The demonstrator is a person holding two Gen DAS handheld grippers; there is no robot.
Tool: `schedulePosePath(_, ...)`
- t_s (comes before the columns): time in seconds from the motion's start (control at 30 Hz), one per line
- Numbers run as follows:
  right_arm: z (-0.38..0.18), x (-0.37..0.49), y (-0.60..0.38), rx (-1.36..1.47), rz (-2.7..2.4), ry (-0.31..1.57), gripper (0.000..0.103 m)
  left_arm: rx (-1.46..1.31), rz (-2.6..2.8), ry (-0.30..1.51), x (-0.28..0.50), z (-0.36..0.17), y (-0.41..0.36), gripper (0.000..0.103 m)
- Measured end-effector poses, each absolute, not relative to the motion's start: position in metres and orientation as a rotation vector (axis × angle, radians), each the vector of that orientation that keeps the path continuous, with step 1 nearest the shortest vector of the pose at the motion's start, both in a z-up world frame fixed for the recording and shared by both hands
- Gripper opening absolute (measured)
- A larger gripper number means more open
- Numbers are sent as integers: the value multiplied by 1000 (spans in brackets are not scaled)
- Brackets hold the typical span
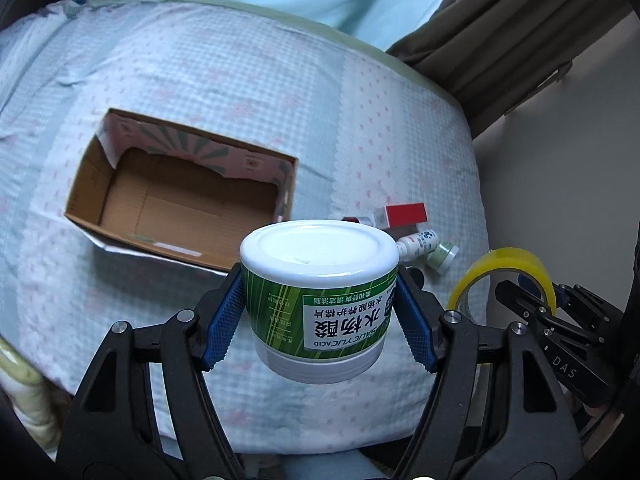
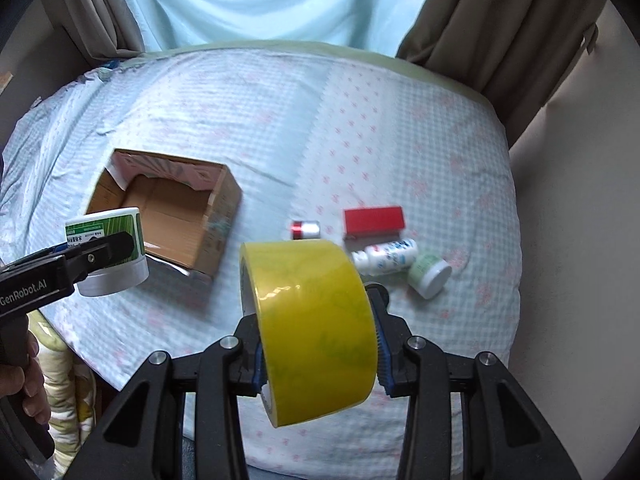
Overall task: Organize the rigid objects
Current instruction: 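Carry the green jar in the left tool while the right tool carries the tape to the box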
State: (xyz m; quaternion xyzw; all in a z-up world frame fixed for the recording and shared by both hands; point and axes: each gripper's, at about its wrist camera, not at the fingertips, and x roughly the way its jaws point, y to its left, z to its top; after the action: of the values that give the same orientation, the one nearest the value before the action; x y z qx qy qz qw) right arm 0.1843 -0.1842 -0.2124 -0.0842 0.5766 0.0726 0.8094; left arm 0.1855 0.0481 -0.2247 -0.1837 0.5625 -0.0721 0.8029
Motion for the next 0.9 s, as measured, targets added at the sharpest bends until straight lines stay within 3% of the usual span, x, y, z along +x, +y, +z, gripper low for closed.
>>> schedulePosePath(0.27, -197, 186, -88, -62, 71, 1192, 38, -315, -203, 1221, 204, -223, 160, 68)
schedulePosePath(0.47, -213, 202, -20, 0, 23, 1214, 38, -234, -234, 1298, 232, -258, 217, 68)
schedulePosePath(0.9, -322, 276, 60, -14, 20, 1404, 38, -122, -253, 1492, 291, -372, 236, 68)
